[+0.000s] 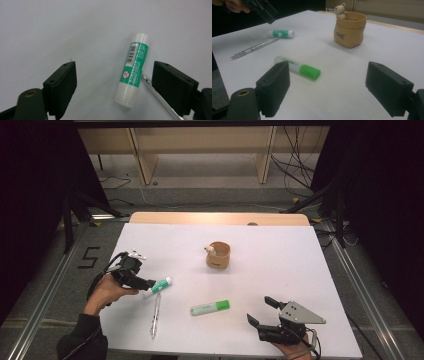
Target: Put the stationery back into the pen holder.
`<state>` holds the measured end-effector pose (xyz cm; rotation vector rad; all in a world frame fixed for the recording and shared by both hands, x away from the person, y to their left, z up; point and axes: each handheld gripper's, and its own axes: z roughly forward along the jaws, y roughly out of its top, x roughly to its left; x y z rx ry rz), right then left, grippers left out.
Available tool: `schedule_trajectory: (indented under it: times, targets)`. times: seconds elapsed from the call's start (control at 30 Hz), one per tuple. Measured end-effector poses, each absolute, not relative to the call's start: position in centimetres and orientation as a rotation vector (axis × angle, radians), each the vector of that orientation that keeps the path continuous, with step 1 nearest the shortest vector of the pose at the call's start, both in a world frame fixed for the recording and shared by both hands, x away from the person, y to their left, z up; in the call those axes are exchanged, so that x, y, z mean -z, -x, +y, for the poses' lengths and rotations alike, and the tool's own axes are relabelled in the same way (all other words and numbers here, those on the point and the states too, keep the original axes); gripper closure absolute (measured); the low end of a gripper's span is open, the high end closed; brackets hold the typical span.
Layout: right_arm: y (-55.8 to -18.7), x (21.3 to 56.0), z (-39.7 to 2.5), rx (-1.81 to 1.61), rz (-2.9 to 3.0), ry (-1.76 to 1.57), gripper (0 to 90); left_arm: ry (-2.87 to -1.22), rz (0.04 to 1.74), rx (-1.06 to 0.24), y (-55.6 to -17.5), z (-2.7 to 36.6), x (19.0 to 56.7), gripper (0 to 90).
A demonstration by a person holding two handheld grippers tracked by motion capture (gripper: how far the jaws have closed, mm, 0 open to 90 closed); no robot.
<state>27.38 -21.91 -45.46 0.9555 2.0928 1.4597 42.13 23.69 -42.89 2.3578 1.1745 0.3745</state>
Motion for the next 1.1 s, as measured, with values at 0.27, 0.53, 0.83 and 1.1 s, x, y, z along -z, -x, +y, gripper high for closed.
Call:
schedule_trajectory:
  times: [0.27, 0.53, 0.83, 1.1]
  targets:
    - [-27.3, 45.5, -21.7, -1.455, 2.099, -0.949, 20.5, -2.419, 1.167, -0.333, -42.1, 23.7, 43.4, 21.7]
    - [-27.4, 45.5, -21.7, -1.455, 2.103, -0.949, 20.5, -2.474, 1.144, -0.27, -42.1, 23.4, 44.2, 27.9]
    - [-27.4, 45.6, -21.6, -1.451, 2.112, -0.949, 20.6, -2.523, 1.121, -0.242, -42.0, 23.0, 44.8, 40.5]
    - [-27.4, 45.6, -21.6, -1.448, 2.116, -0.943, 20.6, -2.579, 1.093, -0.215, -42.1, 22.5, 45.7, 47.5]
